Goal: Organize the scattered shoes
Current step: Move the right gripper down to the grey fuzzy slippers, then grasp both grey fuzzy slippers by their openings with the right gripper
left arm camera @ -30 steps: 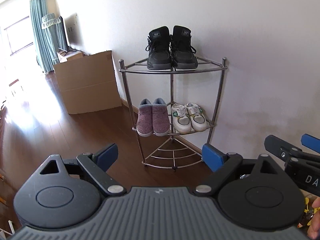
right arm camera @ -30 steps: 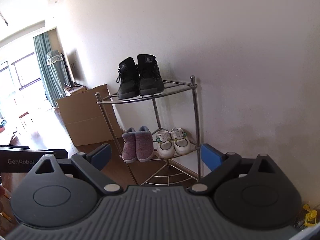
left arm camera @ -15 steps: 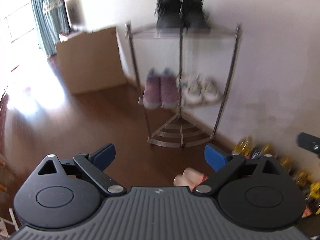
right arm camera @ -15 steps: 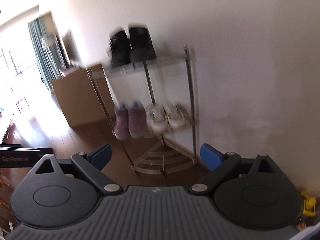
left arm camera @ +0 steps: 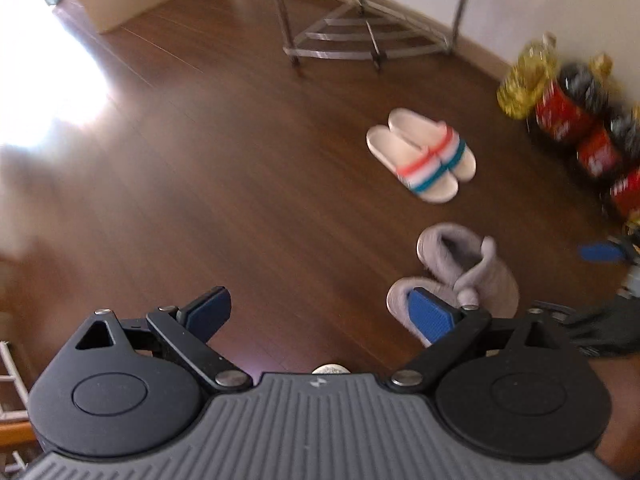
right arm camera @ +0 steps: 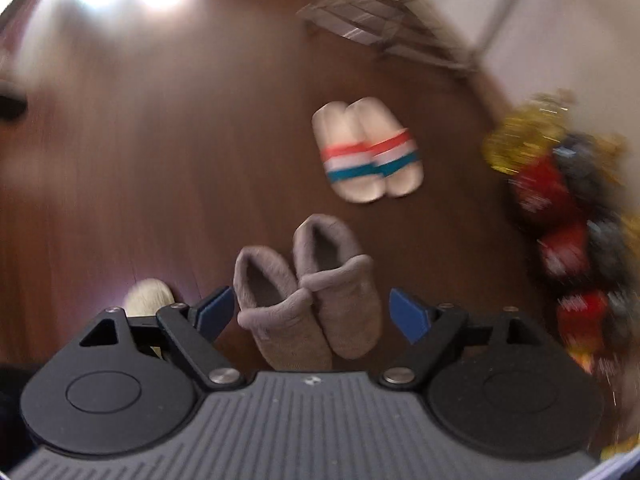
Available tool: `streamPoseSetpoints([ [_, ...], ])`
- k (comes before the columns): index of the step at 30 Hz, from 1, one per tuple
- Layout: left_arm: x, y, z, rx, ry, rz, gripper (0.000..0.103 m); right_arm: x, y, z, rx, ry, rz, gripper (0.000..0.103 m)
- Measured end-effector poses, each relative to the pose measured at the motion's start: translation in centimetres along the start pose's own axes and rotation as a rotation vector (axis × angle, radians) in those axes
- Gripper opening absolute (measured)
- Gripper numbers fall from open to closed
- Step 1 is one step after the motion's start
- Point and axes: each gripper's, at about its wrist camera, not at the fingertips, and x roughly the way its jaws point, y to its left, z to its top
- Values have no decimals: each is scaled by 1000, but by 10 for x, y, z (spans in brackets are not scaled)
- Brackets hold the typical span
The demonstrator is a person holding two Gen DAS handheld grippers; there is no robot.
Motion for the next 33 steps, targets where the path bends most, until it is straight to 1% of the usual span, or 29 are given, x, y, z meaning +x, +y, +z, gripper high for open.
streamPoseSetpoints([
  [1,10,0,-4,9,1,1,97,16,3,1,-25,14,-1,83],
  [2,31,2,-10,18,-5,7,97,56,10,2,-93,47,-11,83],
  [3,52,5,-16,20,-9,17,97,78,14,-1,-131,58,-16,83],
  [6,99,11,-23,-9,-8,63,97,155,21,-3,-233,79,-11,83],
  [7,111,12,-24,-28,-5,69,97,165,21,-5,-244,81,-9,83],
  [9,128,11,-26,-55,5,70,97,209,23,-8,-306,96,-16,84],
  [12,143,3,-29,-66,26,57,97,245,30,-15,-391,102,-3,86],
  [13,147,1,-30,-70,34,53,97,250,31,-16,-408,103,-4,86],
  [14,152,-2,-31,-74,41,49,97,263,34,-17,-450,122,-4,86],
  [16,162,-7,-33,-81,55,41,97,285,35,-20,-505,189,-17,85],
  [17,167,-10,-34,-85,62,36,97,300,35,-23,-515,233,-27,75],
  [18,171,-12,-35,-88,69,32,97,311,32,-26,-492,230,-7,58],
  [19,176,-15,-35,-92,77,28,97,314,29,-28,-480,220,1,45],
  [21,174,-19,-31,-81,80,35,97,311,27,-35,-450,175,23,36],
  [22,170,-20,-26,-76,79,38,97,310,26,-38,-436,152,34,27],
  [25,156,-23,-9,-75,76,45,97,281,19,-42,-388,111,56,25],
  [27,137,-22,9,-91,59,48,97,243,5,-36,-298,88,77,25],
  [28,132,-21,14,-95,53,52,97,235,1,-32,-269,83,82,25],
  [30,115,-19,34,-104,27,74,97,189,-21,-9,-145,24,106,24],
  [31,105,-18,44,-108,13,86,97,170,-31,9,-95,-2,108,24],
  [32,91,-13,62,-127,-18,97,97,152,-41,28,-44,-29,110,24],
  [33,85,-10,73,-137,-38,99,97,140,-49,45,-7,-45,108,24],
])
